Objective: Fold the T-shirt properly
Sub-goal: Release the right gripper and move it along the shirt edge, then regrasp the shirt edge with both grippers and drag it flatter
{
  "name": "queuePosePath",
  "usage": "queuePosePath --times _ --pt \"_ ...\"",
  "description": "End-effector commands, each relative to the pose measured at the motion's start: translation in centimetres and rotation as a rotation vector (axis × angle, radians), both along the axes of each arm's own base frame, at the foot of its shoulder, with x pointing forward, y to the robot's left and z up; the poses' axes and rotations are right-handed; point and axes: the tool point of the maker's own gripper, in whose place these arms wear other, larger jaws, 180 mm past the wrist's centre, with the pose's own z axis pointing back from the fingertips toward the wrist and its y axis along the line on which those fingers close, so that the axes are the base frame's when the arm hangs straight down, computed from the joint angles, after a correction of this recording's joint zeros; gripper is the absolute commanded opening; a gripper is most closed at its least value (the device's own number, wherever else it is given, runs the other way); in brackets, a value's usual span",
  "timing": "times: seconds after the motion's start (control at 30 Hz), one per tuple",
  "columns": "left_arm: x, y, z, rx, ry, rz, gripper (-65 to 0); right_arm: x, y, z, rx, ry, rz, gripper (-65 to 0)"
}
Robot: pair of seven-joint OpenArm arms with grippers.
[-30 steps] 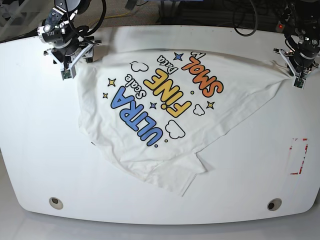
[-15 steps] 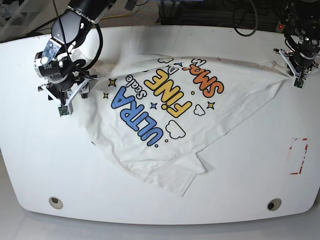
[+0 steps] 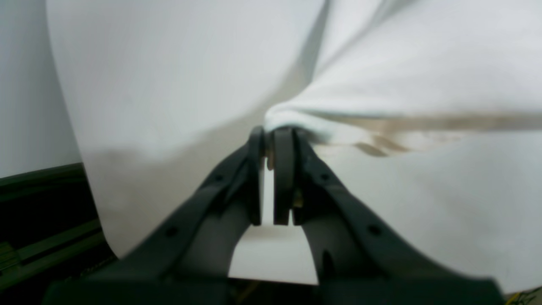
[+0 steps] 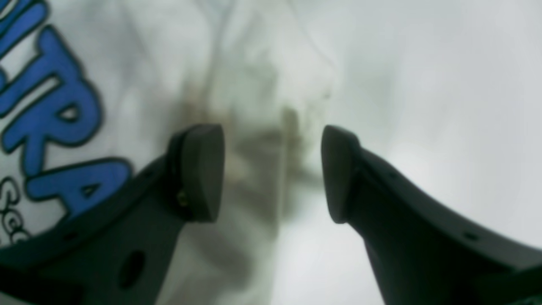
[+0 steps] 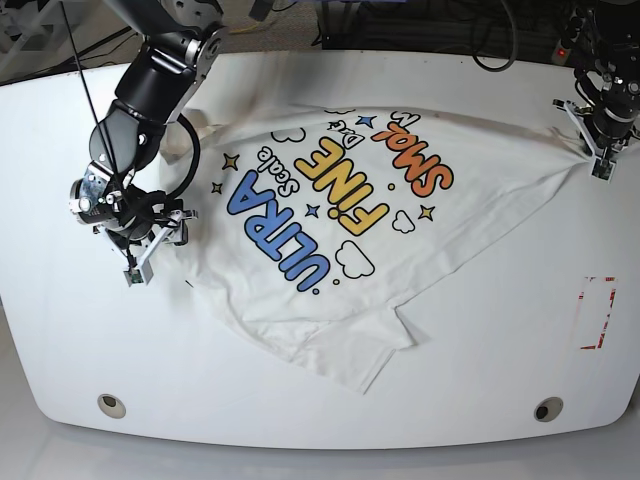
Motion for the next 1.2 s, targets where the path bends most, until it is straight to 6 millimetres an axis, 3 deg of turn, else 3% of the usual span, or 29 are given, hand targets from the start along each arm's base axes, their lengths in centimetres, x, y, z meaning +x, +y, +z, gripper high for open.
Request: queuePosePath --times 0.0,0.2,0.3,0.4,0.5,0.63,0.7,0.9,1.07,1.17 --pt "1.4 0.6 1.7 0.028 -0.053 -0.007 -65.0 1.2 -0.7 0.7 0.011 -0.035 -0.003 -29.5" --pt "2.8 1.8 2.7 0.056 -0.071 -0.008 -65.0 0.6 -0.3 -0.9 0.041 -0.001 -0.001 -29.8" --pt "4.6 2.4 3.4 0.046 -0.111 0.015 -65.0 0.6 0.6 -1.4 0.068 -0.007 0.001 -30.1" --pt "5.5 4.0 3.4 0.048 -0.112 0.047 -65.0 0.0 1.1 -2.2 0.08 0.006 0.001 -32.0" --pt "7.2 4.6 3.4 0.04 -0.117 0.052 -65.0 0.1 1.4 -2.1 0.085 0.0 0.004 -43.6" --pt "9.9 4.3 4.9 0.032 -0.172 0.04 -65.0 0.1 1.4 -2.1 0.084 0.001 0.005 -60.4" --pt "10.5 4.2 5.5 0.032 -0.191 0.038 -65.0 0.0 1.4 -2.2 0.083 0.002 0.007 -65.0" --pt "13.5 2.9 7.7 0.039 -0.245 -0.01 -65.0 0.0 1.5 -2.2 0.084 0.001 0.007 -65.0" --pt "14.0 2.6 8.2 0.045 -0.254 -0.025 -65.0 0.6 1.0 -0.8 0.056 -0.038 0.006 -65.0" --pt "14.2 2.4 8.7 0.047 -0.266 -0.031 -65.0 -0.4 0.5 -0.7 0.028 -0.03 0.004 -65.0"
